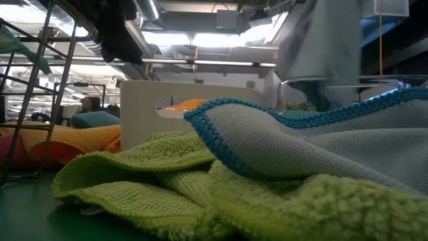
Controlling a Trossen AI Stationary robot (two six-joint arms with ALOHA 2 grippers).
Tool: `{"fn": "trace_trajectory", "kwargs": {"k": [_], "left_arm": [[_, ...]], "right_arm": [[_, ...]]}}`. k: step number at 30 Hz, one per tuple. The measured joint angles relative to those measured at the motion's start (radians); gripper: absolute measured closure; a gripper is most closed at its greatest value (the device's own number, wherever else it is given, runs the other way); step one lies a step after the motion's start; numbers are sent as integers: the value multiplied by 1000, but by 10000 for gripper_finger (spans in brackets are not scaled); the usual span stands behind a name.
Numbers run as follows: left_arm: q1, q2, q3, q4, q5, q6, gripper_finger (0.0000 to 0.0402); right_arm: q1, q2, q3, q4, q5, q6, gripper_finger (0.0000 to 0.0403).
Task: Sort microfiber towel by color & place in baskets
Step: Put the light blue microfiber towel into the middle transparent bin
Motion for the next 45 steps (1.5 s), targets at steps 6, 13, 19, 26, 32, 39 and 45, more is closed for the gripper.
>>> {"fn": "trace_trajectory", "kwargs": {"k": [6, 13, 19, 26, 32, 39, 45], "left_arm": [[-1, 0, 0, 8, 0, 1, 257], [-1, 0, 0, 16, 0, 1, 257], [-1, 0, 0, 16, 0, 1, 257], [-1, 0, 0, 16, 0, 1, 257], [-1, 0, 0, 16, 0, 1, 257], [-1, 0, 0, 16, 0, 1, 257], [-1, 0, 0, 15, 0, 1, 257]], "right_arm": [[73, -87, -276, 248, 15, 92, 395], [77, -108, -563, 503, 17, 99, 393], [76, -107, -771, 726, 18, 136, 392], [77, -108, -955, 866, 38, 243, 391], [77, -107, -1067, 911, 143, 329, 391], [77, -107, -1100, 916, 145, 369, 391], [77, -107, -1100, 966, 132, 365, 391]]}}
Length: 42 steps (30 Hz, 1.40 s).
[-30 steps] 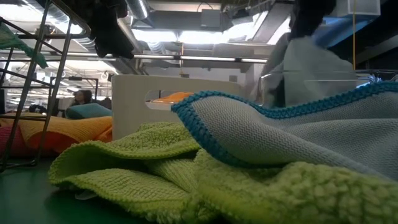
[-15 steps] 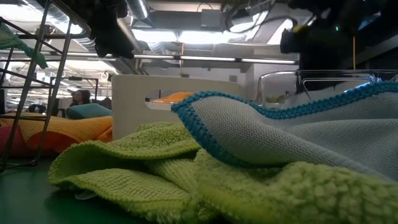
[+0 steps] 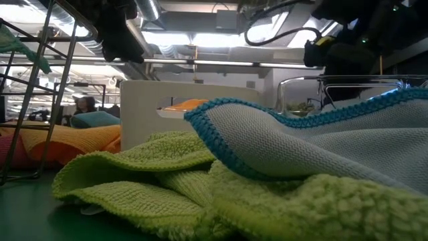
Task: Sort microfiber towel by color & place in baskets
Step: Put the light blue microfiber towel into the middle transparent bin, then put the blue microfiber towel into the middle transparent bin
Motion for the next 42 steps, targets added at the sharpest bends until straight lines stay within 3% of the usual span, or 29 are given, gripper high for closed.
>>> {"fn": "trace_trajectory", "kwargs": {"k": [5, 13, 18, 32, 42], "left_arm": [[0, 0, 0, 0, 0, 0, 257], [0, 0, 0, -10, 1, 0, 257], [0, 0, 0, -62, 4, -5, 257], [-18, 14, 0, -116, 33, -52, 257], [-119, 167, 0, -115, 9, -56, 257]], "right_arm": [[0, 0, 0, 16, -39, -1, 374], [0, 0, 47, 14, -66, -6, 270], [0, 0, 120, -53, -90, -42, 233], [0, 0, 270, -199, -198, -117, 226], [0, 0, 334, -195, -196, -194, 226]]}}
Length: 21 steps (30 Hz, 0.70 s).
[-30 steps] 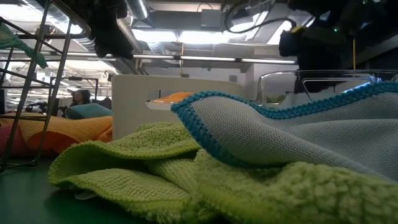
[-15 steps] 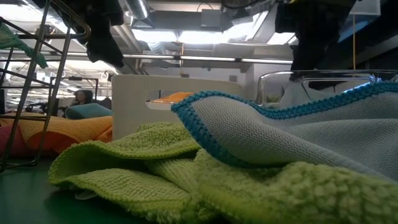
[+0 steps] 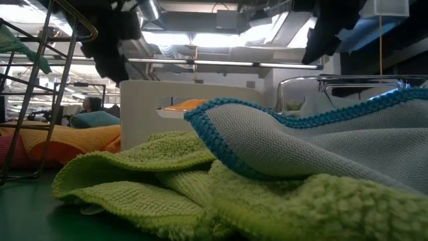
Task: Sort microfiber towel by color & place in baskets
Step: Put the blue microfiber towel into the middle transparent bin
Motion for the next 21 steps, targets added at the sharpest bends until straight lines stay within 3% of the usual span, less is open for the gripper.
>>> {"fn": "trace_trajectory", "kwargs": {"k": [9, 17, 21], "left_arm": [[-18, 140, 0, 0, -11, 1, 257], [-18, 219, 0, 0, -111, 2, 257], [-17, 257, 0, 0, -113, 3, 257]], "right_arm": [[0, 0, 0, 0, 2, -5, 226], [0, 0, 0, 0, 3, -5, 226], [0, 0, 1, 0, 3, -5, 226]]}}
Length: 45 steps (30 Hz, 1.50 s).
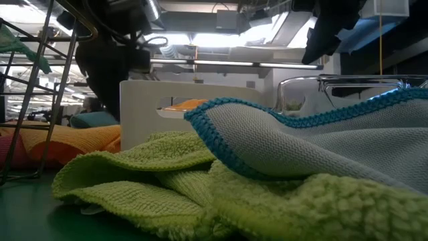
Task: Sort microfiber towel by color & place in baskets
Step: Put the blue microfiber towel into the middle transparent bin
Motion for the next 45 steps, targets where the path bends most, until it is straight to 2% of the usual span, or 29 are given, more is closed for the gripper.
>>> {"fn": "trace_trajectory", "kwargs": {"k": [11, 15, 21, 29, 33, 39, 45], "left_arm": [[0, 62, 0, 1, -58, -1, 265], [0, 61, 0, 0, -59, -2, 301], [0, 61, 0, 0, -58, -2, 387], [0, 54, 12, -3, -48, -2, 399], [0, 43, 77, -15, -7, 1, 400], [18, 18, 223, -100, 135, 33, 401], [25, -14, 375, -125, 146, 35, 401]], "right_arm": [[0, 0, 0, 0, 0, 0, 226], [0, 0, 0, 0, 0, 0, 226], [0, 0, 0, 0, 0, 0, 226], [0, 0, 0, 0, 0, 0, 226], [0, 0, 0, 0, 0, 0, 226], [-1, 0, 0, 1, 0, 0, 226], [-1, 0, 0, 8, 6, -1, 226]]}}
